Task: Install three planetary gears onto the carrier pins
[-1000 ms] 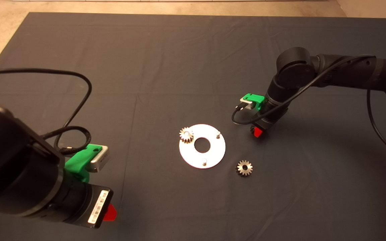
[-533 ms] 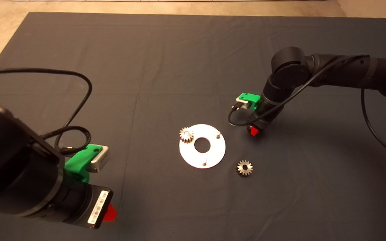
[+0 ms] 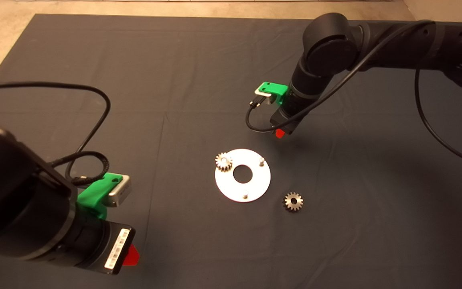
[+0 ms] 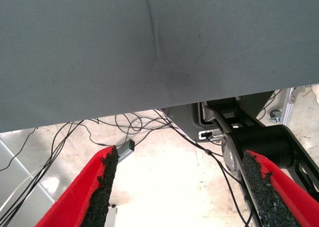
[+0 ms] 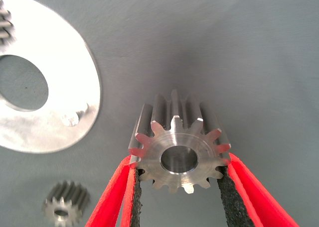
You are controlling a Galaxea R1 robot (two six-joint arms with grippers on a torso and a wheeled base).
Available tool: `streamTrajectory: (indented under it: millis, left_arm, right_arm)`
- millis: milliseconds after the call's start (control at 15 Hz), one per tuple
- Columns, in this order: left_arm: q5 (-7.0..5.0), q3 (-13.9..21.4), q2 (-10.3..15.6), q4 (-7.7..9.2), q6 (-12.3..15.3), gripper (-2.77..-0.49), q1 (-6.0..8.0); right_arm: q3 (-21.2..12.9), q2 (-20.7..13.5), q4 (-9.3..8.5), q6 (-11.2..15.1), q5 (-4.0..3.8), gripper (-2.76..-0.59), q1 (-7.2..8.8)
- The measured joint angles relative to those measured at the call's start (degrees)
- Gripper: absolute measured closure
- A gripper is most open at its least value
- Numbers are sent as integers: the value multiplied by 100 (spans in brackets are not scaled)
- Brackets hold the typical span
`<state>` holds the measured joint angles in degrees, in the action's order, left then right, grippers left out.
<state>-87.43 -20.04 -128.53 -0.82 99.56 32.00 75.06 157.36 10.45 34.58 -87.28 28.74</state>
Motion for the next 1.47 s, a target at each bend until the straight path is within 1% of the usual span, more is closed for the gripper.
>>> streamTrajectory:
  millis: [67,133,200,333,400,733,933,1000,1467]
  left_arm:
    - [0,1,0,2,0,-175,0]
    - [0,1,0,5,0,-175,0]
    - [-2,1,0,13,0,-175,0]
    - [0,1,2,22,2,-175,0]
    - [0,1,0,22,0,-175,0]
    - [0,1,2,26,2,-175,0]
    - [0,1,11,29,2,-175,0]
    - [0,1,13,33,2,-175,0]
    - [-2,1,13,38,2,-175,-2]
  right_arm:
    - [5,-2,-52,4,-23,-94,82]
    - [11,0,-129,20,-41,-94,130]
    - [10,15,-224,20,-41,-94,147]
    - [0,61,-420,20,-34,-94,147]
    - [-24,61,-481,20,-30,-94,147]
    - [-65,61,-702,17,-37,-94,154]
    - [-87,66,-750,19,-39,-94,80]
    - [-98,89,-754,17,-43,-94,-2]
    - [-310,177,-770,15,-39,-94,-245]
